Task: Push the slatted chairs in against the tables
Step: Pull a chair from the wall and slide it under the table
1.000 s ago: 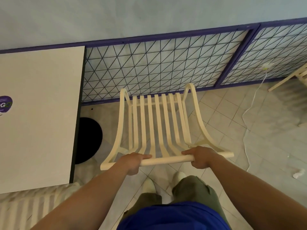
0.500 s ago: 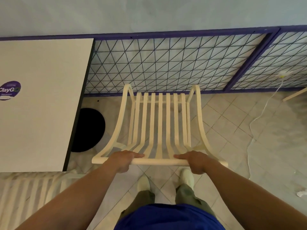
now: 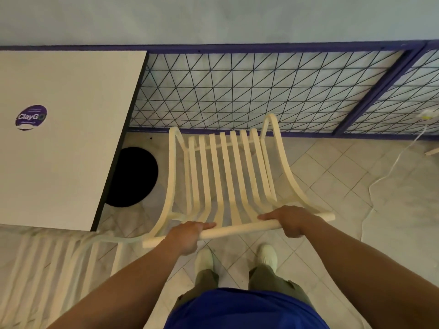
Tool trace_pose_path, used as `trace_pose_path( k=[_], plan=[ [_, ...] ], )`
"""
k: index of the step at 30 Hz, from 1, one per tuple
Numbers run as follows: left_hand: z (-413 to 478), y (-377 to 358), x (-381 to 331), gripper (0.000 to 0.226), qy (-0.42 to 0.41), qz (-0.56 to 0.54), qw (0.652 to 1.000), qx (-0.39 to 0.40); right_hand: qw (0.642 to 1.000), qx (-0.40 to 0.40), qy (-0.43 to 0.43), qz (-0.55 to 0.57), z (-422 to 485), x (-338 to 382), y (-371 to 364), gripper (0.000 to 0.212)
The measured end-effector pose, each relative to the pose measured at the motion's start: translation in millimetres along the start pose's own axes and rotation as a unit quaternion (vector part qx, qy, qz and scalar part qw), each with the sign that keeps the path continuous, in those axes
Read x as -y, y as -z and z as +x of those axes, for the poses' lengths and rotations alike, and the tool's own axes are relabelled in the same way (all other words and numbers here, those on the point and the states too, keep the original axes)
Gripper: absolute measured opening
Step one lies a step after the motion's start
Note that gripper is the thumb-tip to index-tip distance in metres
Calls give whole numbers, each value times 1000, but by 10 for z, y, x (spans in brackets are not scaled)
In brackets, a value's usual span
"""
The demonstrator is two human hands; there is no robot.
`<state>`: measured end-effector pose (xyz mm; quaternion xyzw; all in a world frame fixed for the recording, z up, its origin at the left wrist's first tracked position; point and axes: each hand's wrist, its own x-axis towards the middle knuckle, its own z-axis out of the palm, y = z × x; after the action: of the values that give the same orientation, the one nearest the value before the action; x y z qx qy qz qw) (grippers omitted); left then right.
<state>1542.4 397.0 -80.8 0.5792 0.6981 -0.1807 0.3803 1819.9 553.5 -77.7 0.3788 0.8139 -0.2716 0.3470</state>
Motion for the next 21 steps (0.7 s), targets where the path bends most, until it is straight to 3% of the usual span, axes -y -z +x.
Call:
trace_pose_path(
  k=[21],
  plan=[
    [66, -293, -821, 84, 84, -125, 988, -22, 989, 48, 71, -123, -6, -606, 614, 85]
  ],
)
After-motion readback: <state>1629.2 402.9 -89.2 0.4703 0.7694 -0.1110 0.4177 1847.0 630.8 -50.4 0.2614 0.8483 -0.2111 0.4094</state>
